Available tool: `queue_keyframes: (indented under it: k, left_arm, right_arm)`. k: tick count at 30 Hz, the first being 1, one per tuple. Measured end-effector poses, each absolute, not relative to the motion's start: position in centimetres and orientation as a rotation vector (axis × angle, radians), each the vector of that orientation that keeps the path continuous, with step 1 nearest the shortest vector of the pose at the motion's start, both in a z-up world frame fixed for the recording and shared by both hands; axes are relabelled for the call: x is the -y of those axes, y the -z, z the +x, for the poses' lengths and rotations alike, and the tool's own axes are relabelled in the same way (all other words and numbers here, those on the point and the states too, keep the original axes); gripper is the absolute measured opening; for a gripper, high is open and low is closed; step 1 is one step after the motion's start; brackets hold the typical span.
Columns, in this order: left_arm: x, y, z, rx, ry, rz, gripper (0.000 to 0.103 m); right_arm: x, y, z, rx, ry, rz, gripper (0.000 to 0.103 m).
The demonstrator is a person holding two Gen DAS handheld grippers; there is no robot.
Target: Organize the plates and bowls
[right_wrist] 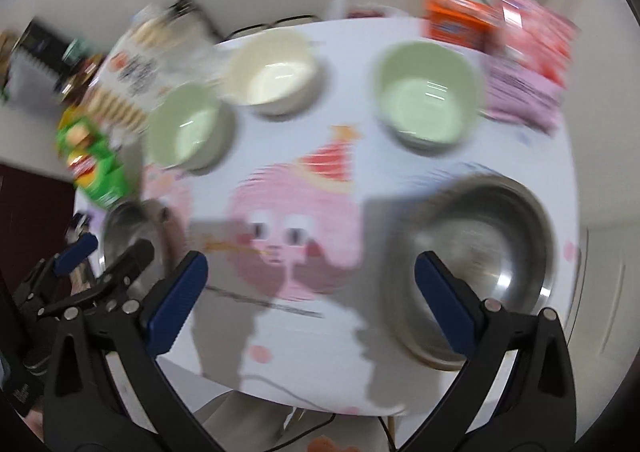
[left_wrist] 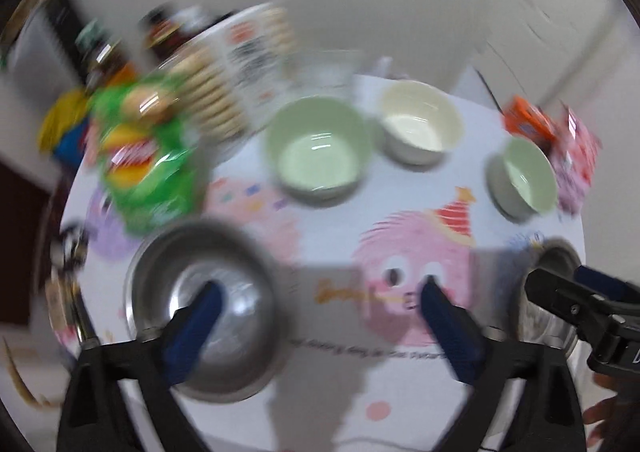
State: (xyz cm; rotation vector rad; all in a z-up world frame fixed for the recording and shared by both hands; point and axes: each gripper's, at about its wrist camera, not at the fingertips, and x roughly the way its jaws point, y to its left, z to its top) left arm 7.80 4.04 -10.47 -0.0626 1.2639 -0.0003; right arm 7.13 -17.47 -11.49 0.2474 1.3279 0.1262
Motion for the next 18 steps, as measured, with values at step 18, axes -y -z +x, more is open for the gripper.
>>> queue_keyframes:
  k: [18]
  left_arm:
    - [-18.5,12.8,3.7,-1.232,-0.263,-0.232,0.103]
  right_arm:
    - [1.9,14.4,8.2,-1.419,-0.328,0.079,0.103]
